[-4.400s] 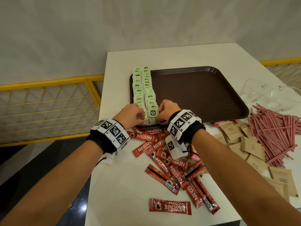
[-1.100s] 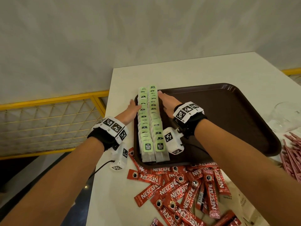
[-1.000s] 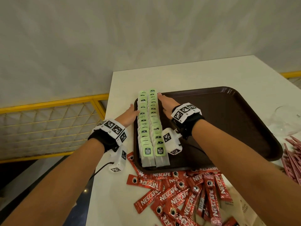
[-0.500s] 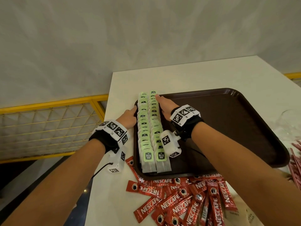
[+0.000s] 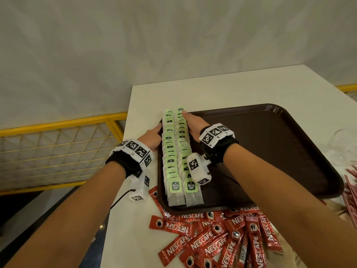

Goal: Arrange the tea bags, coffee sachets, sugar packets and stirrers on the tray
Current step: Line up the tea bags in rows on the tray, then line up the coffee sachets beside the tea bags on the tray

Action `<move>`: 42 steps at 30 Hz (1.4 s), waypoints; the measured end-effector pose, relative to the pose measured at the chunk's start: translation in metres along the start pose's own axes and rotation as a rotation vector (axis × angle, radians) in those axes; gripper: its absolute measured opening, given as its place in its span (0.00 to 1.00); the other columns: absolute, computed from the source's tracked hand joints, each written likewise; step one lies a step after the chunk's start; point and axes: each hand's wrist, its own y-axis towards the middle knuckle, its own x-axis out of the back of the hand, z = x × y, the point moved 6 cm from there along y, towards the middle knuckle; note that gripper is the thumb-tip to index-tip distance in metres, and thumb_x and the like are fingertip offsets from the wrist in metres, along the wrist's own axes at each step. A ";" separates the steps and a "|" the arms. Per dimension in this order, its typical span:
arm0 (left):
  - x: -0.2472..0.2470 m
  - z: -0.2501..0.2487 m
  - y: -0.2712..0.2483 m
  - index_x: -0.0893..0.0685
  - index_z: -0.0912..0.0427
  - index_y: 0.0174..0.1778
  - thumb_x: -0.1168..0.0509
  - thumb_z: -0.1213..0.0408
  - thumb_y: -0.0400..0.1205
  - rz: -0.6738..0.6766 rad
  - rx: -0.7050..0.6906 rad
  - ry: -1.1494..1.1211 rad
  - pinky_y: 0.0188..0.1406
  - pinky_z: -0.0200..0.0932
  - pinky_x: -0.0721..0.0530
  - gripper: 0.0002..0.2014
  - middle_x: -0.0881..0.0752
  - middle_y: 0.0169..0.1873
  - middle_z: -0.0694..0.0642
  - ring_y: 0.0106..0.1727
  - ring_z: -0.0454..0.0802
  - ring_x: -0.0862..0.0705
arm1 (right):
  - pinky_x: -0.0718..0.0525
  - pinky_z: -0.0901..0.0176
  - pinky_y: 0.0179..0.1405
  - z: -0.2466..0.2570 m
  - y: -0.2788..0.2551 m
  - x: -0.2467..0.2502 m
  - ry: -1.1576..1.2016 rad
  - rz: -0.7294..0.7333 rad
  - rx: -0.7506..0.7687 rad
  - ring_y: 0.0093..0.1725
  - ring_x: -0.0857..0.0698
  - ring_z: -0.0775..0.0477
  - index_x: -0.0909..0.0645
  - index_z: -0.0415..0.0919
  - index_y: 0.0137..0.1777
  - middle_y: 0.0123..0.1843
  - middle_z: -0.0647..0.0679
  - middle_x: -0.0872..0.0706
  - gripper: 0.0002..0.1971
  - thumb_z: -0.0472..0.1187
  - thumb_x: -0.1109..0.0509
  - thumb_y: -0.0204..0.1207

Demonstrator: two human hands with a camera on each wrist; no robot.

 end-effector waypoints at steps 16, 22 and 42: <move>0.012 -0.031 -0.112 0.29 0.56 0.74 0.47 0.75 0.83 -0.260 -0.233 -0.316 0.64 0.47 0.27 0.23 0.22 0.64 0.58 0.62 0.52 0.23 | 0.22 0.49 0.64 0.022 -0.106 0.011 0.108 0.076 0.114 0.60 0.19 0.43 0.28 0.38 0.71 0.65 0.38 0.19 0.18 0.43 0.43 0.85; -0.029 -0.033 -0.182 0.24 0.51 0.69 0.41 0.62 0.85 -0.132 -0.314 -0.256 0.46 0.38 0.22 0.16 0.17 0.48 0.49 0.43 0.41 0.17 | 0.16 0.55 0.51 -0.008 -0.183 0.018 0.058 0.148 0.123 0.51 0.16 0.47 0.23 0.43 0.62 0.51 0.46 0.16 0.11 0.43 0.41 0.84; -0.125 -0.010 -0.238 0.34 0.48 0.76 0.23 0.49 0.67 0.108 -0.214 0.481 0.73 0.53 0.34 0.42 0.35 0.68 0.53 0.72 0.53 0.39 | 0.26 0.55 0.63 -0.107 -0.269 -0.009 -1.130 0.228 0.159 0.66 0.25 0.45 0.25 0.43 0.67 0.66 0.46 0.24 0.29 0.43 0.20 0.66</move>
